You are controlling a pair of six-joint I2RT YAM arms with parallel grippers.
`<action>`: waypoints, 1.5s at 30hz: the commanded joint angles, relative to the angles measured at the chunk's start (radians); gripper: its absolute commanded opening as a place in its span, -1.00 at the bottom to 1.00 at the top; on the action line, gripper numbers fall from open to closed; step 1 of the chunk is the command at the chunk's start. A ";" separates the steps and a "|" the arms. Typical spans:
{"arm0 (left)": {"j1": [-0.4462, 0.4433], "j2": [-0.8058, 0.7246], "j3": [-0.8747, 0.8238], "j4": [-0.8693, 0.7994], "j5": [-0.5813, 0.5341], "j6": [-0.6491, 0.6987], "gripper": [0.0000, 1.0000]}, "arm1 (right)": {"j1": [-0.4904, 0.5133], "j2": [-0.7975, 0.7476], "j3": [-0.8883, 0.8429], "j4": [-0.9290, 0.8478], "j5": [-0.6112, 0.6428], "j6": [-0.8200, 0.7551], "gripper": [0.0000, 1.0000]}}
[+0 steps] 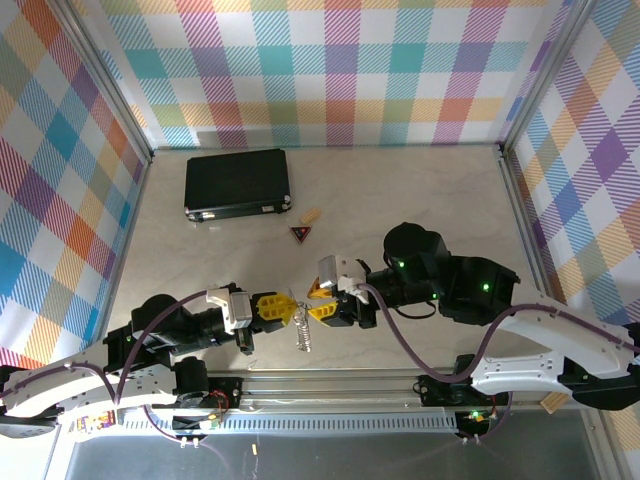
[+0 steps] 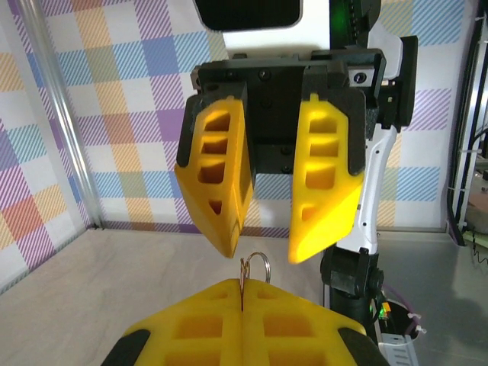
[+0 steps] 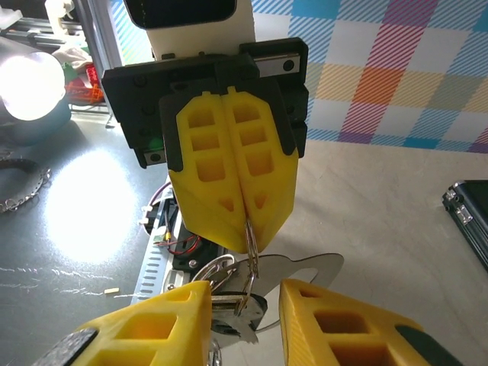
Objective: Put the keys on the keyring
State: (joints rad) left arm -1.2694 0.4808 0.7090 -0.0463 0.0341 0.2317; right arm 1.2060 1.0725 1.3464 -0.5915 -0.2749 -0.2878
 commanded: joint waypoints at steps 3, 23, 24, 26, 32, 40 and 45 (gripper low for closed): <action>0.000 -0.013 -0.014 0.070 0.012 -0.008 -1.00 | 0.007 0.009 -0.010 0.016 -0.034 0.015 -0.50; 0.000 -0.029 -0.037 0.149 0.055 -0.032 -1.00 | 0.007 0.029 -0.039 0.029 -0.032 0.010 -0.90; 0.000 -0.027 -0.037 0.151 0.060 -0.035 -1.00 | 0.007 0.030 -0.040 0.033 -0.033 0.010 -0.89; 0.000 -0.024 -0.042 0.166 0.072 -0.045 -1.00 | 0.007 0.026 -0.045 0.045 -0.035 0.012 -0.87; 0.000 -0.022 -0.062 0.215 0.109 -0.080 -1.00 | 0.007 -0.010 -0.083 0.112 -0.057 0.012 -0.74; 0.000 -0.016 -0.074 0.243 0.130 -0.098 -1.00 | 0.007 -0.057 -0.112 0.144 -0.132 -0.002 -0.66; 0.000 -0.028 -0.079 0.244 0.120 -0.097 -1.00 | 0.007 -0.102 -0.139 0.159 -0.113 0.017 -0.19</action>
State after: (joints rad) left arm -1.2690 0.4671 0.6426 0.1280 0.1417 0.1455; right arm 1.2060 1.0042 1.2270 -0.4820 -0.3721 -0.2745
